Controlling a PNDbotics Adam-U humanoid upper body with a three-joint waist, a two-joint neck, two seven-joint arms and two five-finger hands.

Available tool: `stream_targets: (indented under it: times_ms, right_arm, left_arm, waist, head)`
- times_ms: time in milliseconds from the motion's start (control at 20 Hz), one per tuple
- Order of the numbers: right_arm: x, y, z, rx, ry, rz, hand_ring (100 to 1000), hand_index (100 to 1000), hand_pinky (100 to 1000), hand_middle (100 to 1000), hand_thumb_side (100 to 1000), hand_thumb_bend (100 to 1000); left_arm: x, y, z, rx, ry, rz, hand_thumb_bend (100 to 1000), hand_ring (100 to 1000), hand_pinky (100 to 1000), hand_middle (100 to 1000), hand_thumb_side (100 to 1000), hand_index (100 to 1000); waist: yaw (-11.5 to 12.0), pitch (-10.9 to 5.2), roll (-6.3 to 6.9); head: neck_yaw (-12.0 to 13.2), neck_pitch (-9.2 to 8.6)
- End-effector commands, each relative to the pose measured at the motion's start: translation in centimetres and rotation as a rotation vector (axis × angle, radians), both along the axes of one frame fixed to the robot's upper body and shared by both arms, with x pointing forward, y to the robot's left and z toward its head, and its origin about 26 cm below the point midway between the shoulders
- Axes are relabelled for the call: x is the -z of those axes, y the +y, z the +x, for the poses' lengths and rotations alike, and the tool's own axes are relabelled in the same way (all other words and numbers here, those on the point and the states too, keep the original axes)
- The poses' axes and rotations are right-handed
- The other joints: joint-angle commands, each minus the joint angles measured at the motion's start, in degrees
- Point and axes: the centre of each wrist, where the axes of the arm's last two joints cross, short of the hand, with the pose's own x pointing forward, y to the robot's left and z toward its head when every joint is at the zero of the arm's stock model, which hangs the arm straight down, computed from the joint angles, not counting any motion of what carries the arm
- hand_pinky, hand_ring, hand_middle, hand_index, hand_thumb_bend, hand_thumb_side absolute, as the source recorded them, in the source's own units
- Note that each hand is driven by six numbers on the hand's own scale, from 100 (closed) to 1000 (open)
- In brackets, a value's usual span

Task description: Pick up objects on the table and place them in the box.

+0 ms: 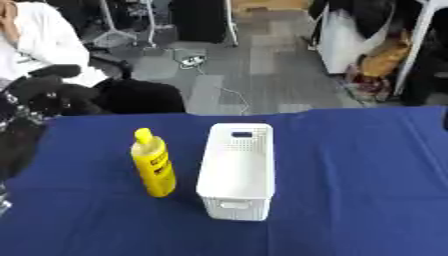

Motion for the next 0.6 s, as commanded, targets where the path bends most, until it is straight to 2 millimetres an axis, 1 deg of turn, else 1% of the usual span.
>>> stream_targets:
  times_ms: [50, 200, 250, 400, 600]
  right_arm:
    - [-0.5, -0.2, -0.2, 0.001, -0.015, -0.022, 354, 653, 279, 467, 953, 100]
    - [-0.5, -0.2, -0.2, -0.004, -0.012, -0.026, 354, 653, 280, 467, 953, 100]
    - [-0.5, -0.1, -0.2, -0.006, -0.012, -0.027, 354, 653, 279, 467, 953, 100]
    - [-0.6, -0.1, -0.2, -0.010, -0.012, -0.026, 354, 652, 279, 467, 954, 100]
    - [-0.6, -0.1, -0.2, -0.012, -0.013, -0.027, 354, 653, 280, 467, 955, 100]
  left_arm:
    - [-2.6, 0.5, -0.4, -0.095, -0.017, 0.129, 322, 791, 727, 918, 1000, 932]
    - [-3.9, 0.6, -0.5, -0.180, -0.008, 0.222, 314, 796, 739, 922, 1000, 933]
    - [-4.2, 0.7, -0.4, -0.207, -0.001, 0.251, 309, 806, 759, 926, 1000, 936]
    - [-4.7, 1.2, 0.3, -0.291, 0.033, 0.344, 309, 813, 774, 929, 1000, 942]
    - [-5.3, 1.9, 1.4, -0.359, 0.055, 0.454, 326, 827, 814, 931, 1000, 957]
  waist:
    - [-0.11, -0.95, 0.07]
    - [-0.33, -1.06, 0.30]
    - [-0.42, -1.10, 0.35]
    - [-0.80, -1.22, 0.53]
    - [-1.19, -1.15, 0.64]
  head:
    - [0.70, 0.27]
    - [0.58, 0.25]
    - [0.60, 0.29]
    - [0.81, 0.54]
    - [0.80, 0.47]
